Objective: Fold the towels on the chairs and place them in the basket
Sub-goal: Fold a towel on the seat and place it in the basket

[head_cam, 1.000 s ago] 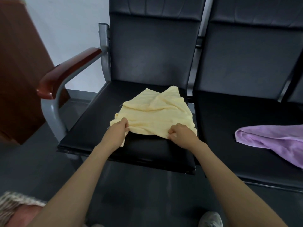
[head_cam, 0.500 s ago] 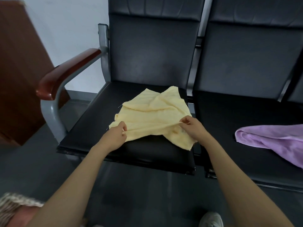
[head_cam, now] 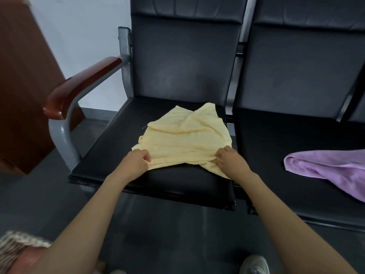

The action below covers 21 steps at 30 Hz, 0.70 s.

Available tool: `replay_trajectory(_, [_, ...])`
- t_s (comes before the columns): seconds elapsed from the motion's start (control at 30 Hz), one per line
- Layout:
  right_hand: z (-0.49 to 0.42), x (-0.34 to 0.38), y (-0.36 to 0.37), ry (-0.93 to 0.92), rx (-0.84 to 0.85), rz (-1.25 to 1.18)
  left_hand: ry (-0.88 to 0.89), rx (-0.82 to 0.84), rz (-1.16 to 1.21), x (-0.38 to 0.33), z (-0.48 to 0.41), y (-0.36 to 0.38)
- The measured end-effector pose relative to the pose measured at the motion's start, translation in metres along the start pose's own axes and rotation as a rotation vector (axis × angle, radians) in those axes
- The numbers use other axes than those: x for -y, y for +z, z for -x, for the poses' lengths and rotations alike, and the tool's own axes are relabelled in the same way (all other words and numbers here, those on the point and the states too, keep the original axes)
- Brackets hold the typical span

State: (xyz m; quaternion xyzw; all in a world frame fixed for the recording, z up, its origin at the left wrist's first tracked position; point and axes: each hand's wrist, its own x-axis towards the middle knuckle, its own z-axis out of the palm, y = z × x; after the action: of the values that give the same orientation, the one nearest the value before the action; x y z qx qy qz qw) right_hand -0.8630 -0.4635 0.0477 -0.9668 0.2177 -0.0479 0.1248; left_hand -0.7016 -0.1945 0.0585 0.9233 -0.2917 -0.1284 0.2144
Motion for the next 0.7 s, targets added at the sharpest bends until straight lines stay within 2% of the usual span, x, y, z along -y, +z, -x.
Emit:
replay_trajectory(0.1, [0.001, -0.007, 0.000, 0.109, -0.059, 0.049, -0.012, -0.007, -0.034, -0.001, 0.002, -0.001])
replay_trajectory(0.2, [0.005, -0.012, 0.000, 0.135, -0.077, 0.040, -0.029, -0.070, 0.020, -0.002, 0.007, -0.001])
replay_trajectory(0.37, [0.021, -0.009, -0.025, 0.221, -0.262, -0.181, -0.015, -0.159, 0.236, -0.015, 0.023, -0.004])
replay_trajectory(0.47, [0.035, 0.008, -0.050, 0.285, -0.324, -0.446, -0.049, -0.301, 0.448, -0.037, 0.039, -0.015])
replay_trajectory(0.6, [0.054, 0.035, -0.106, 0.211, -0.368, -0.552, -0.044, -0.437, 0.624, -0.063, 0.058, -0.057])
replay_trajectory(0.7, [0.067, 0.055, -0.168, 0.112, -0.414, -0.516, -0.043, -0.506, 0.779, -0.086, 0.075, -0.107])
